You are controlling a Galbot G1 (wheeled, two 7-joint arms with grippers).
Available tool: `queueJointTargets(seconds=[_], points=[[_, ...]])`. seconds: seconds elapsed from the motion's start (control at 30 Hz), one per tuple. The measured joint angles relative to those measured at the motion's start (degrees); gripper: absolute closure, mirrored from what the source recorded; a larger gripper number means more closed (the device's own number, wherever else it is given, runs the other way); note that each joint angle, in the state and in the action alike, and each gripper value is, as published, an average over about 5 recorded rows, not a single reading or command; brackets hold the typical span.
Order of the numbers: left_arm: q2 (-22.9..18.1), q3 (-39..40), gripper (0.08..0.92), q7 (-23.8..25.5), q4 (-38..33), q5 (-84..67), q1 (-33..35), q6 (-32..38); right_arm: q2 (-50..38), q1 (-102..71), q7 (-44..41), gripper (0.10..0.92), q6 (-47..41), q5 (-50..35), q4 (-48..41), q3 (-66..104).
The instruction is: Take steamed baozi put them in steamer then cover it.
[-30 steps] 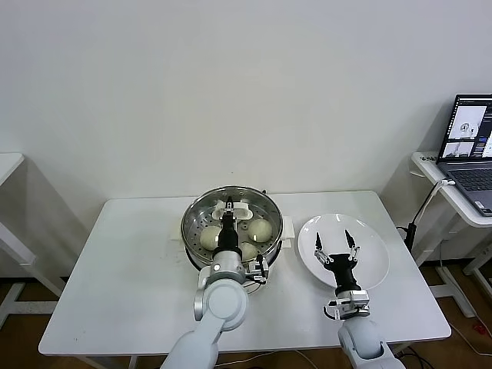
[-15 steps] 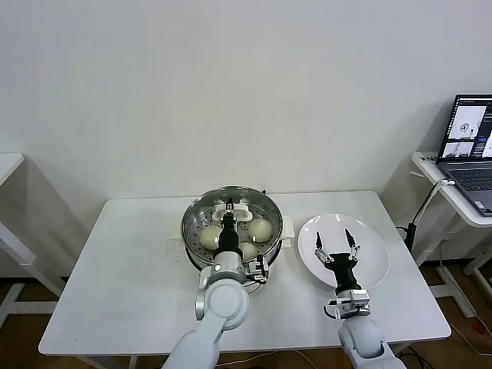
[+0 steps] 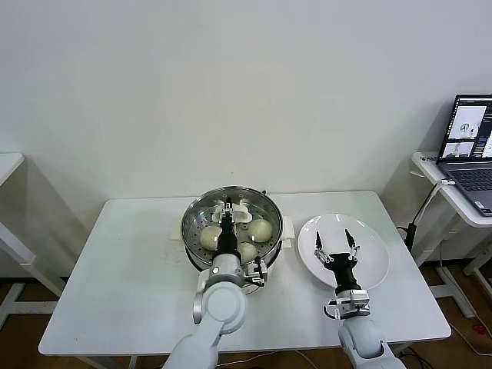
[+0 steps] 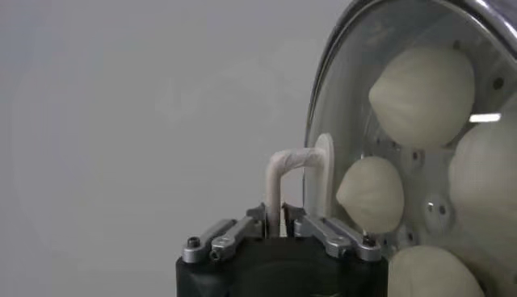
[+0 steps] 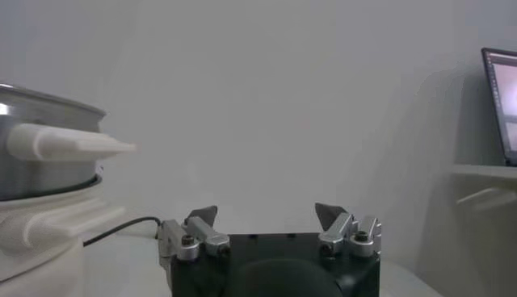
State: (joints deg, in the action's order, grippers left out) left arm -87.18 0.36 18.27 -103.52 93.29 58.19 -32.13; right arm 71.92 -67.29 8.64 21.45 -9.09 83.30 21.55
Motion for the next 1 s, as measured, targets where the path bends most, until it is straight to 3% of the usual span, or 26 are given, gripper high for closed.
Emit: queueJointTargets(seconds=[0.47,0.73,1.0], points=[[4.1,0.9,0.202,1.6,-8.1,-5.3,3.0,-0.9,-0.2,0.2,0.0,0.203,-0.1,0.2,0.5,0.0],[10.0,-2.2,0.177,1.3,-17.2,-16.9,5.1,-0.8,-1.0,-0.5,1.3,0.203,-1.9,-0.4,2.1,-0.3],[15.6,-15.0,0.177,-9.0,-21.3,-43.8,7.9,5.2,-2.2,-2.0,1.9,0.203,-5.0,-4.6,5.5,0.2]])
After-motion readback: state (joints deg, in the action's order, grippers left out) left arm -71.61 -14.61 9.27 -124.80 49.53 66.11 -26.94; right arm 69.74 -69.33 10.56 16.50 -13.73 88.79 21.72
